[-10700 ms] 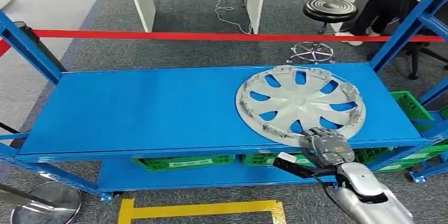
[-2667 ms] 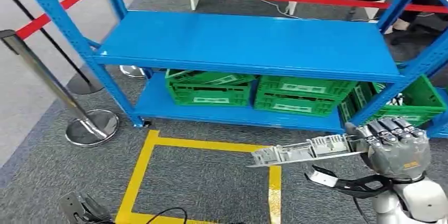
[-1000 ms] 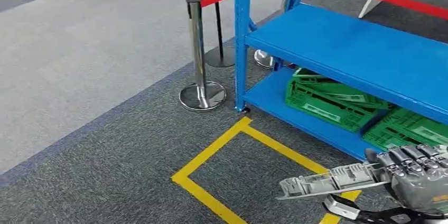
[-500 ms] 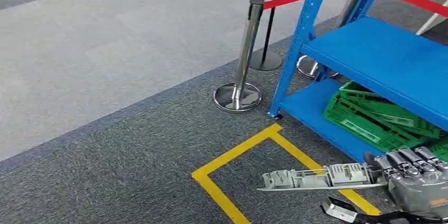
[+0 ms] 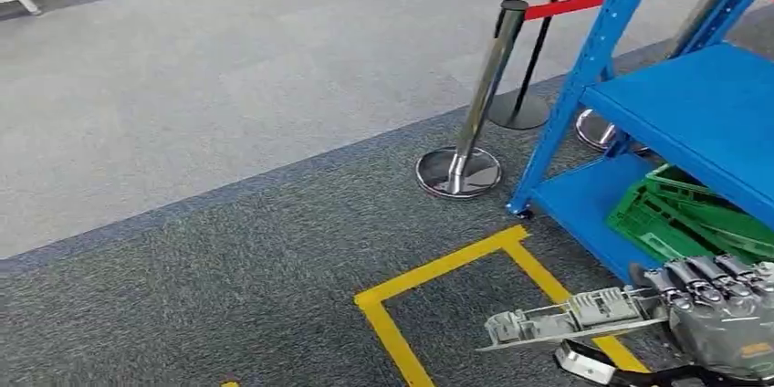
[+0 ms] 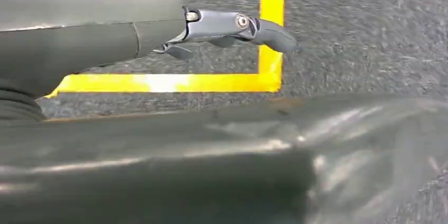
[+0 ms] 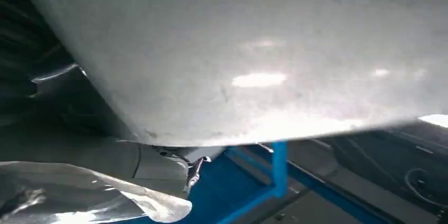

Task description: Take the parts from the cabinet and place them on the table.

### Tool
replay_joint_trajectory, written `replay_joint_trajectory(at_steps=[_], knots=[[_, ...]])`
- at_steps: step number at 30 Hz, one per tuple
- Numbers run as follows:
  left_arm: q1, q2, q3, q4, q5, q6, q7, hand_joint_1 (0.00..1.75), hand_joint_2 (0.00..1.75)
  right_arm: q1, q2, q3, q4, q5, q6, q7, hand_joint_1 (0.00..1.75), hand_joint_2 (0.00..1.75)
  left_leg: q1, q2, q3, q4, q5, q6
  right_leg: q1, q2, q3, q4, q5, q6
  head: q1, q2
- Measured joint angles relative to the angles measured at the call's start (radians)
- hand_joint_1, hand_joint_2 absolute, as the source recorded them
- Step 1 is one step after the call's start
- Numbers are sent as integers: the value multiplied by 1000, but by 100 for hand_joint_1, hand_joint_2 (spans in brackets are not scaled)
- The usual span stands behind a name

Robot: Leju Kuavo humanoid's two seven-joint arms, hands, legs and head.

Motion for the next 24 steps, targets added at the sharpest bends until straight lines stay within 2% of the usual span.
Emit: replay_joint_trajectory(at_steps=[1, 2, 3, 4, 5, 6, 7, 8, 9, 10, 11, 12, 13, 14, 15, 16, 17, 18, 19, 20, 21, 22, 23, 24], knots=[[0, 0, 0, 0, 0, 0, 0, 0, 0, 1, 0, 1, -3, 0, 0, 0, 175, 175, -16, 43, 31, -68, 16, 14, -1, -8, 2, -3, -2, 0, 0, 0], [-4, 5, 0, 0, -3, 0, 3, 0, 0, 4, 0, 1, -4, 1, 0, 3, 175, 175, -31, 96, 44, -86, -2, 29, 3, -20, 11, -4, -6, 6, -1, 0], [-6, 8, -1, 0, -5, 0, 3, 0, 0, 6, 0, 2, -5, 2, 0, 4, 175, 175, -33, 85, 46, -97, -3, 33, 1, -32, 7, -8, -5, 8, -7, 0], [-6, 9, -1, 0, -5, 0, 3, 0, 0, 6, 0, 2, -5, 4, 0, 3, 175, 175, -36, 74, 42, -98, -2, 34, 1, -47, 9, -12, -5, 9, -3, 0], [-2, 10, -1, 0, -5, 0, 3, 0, 0, 4, -1, 2, -5, 3, 0, 3, 175, 175, -37, 60, 41, -105, 0, 37, 1, -61, 16, -21, -5, 9, -7, 0], [-1, 10, -1, 0, -3, 0, 3, 0, 0, 3, -2, 3, -6, 2, 0, 2, 175, 175, -31, 44, 61, -134, 11, 42, 5, -65, 26, -27, -11, 14, -7, 0], [3, 9, 0, -1, 0, -2, 2, 0, 0, -1, -5, 5, -6, 0, 0, 2, 175, 175, -21, 32, 76, -154, 21, 38, 2, -5, 19, -8, -24, 14, -3, 0], [0, 10, 0, -1, 1, -3, 1, 0, 0, -2, -6, 8, -7, -4, 0, 1, 175, 175, -17, 21, 80, -161, 24, 43, 2, 44, -2, 36, -48, 15, -7, 0], [-4, 10, 1, -1, 1, -5, 1, 0, 0, -4, -9, 10, -6, -4, 0, 1, 175, 175, -14, 6, 79, -160, 24, 43, 2, 74, -40, 109, -78, 17, -3, 0], [-6, 8, 1, -1, 1, -7, 1, 0, 0, -4, -11, 12, -3, -3, 0, 1, 175, 175, -13, -11, 80, -159, 22, 44, 0, 85, -84, 187, -107, 20, 5, 0], [-6, 7, 0, -1, 0, -8, 1, 0, 0, -8, -13, 15, -2, -3, 0, 1, 175, 175, -11, -29, 80, -157, 21, 44, -2, 87, -121, 244, -121, 24, 3, 0], [-6, 6, 0, -1, 0, -8, 1, 0, 0, -13, -14, 19, 1, -2, 0, 2, 175, 175, -9, -42, 80, -154, 19, 41, -4, 87, -138, 257, -111, 28, 5, 0], [-3, 6, 0, -1, 0, -8, 3, 0, 0, -18, -16, 23, 3, 1, 0, 5, 175, 175, -4, -58, 80, -148, 15, 35, -6, 87, -134, 228, -73, 34, 4, 0], [-2, 6, 0, -1, -1, -8, 6, 0, 0, -21, -18, 27, 5, 5, 0, 12, 175, 175, 2, -74, 81, -140, 9, 27, -11, 88, -111, 165, -23, 42, 5, 0], [-1, 6, 1, -1, -3, -8, 8, 0, 0, -22, -21, 33, 6, 10, 0, 18, 175, 175, 10, -92, 81, -125, -1, 17, -21, 100, -70, 71, 35, 53, 5, 0], [0, 8, 1, -1, -3, -9, 9, 0, 0, -27, -23, 38, 9, 13, 0, 23, 175, 175, 16, -106, 77, -107, -13, 4, -26, 138, -45, 34, 26, 68, 4, 0], [-3, 18, 2, -1, -3, -9, 9, 0, 0, -31, -23, 45, 15, 14, 0, 26, 175, 175, 12, -120, 63, -81, -22, -4, -30, 181, -42, 16, 15, 68, 19, 0], [-3, 16, 2, -1, -3, -10, 10, 0, 0, -34, -23, 47, 15, 16, 0, 31, 175, 175, 13, -129, 52, -74, -19, -3, -26, 170, -38, 28, 11, 43, 17, 1], [-1, 16, 2, -1, -3, -11, 10, 0, 0, -33, -24, 49, 16, 17, 0, 31, 175, 175, 13, -134, 47, -75, -17, -4, -23, 155, -39, 30, 11, 40, 9, 0], [4, 15, 2, -1, -4, -12, 10, 0, 0, -35, -25, 52, 18, 19, 0, 31, 175, 175, 13, -142, 44, -78, -12, -7, -20, 145, -40, 30, 13, 36, 8, 0], [6, 17, 3, -1, -4, -13, 10, 0, 0, -41, -25, 58, 21, 19, 0, 33, 175, 175, 16, -147, 39, -77, -16, -8, -26, 131, -38, 31, 13, 34, 9, 0], [8, 18, 3, -1, -4, -15, 10, 0, 0, -45, -25, 61, 22, 21, 0, 35, 175, 175, 13, -121, 31, -58, -19, -13, -20, 121, -34, 29, 12, 32, 8, 0], [7, 18, 3, -1, -4, -19, 9, 0, 0, -45, -26, 63, 23, 27, 0, 36, 175, 175, 11, -66, 10, -10, -43, -18, -21, 105, -29, 29, 8, 26, 0, 0], [2, 18, 3, -1, -2, -22, 9, 0, 0, -45, -26, 66, 23, 27, 0, 39, 175, 175, 13, -40, -25, 58, -76, -20, -15, 91, -26, 28, 6, 22, -3, 0]])
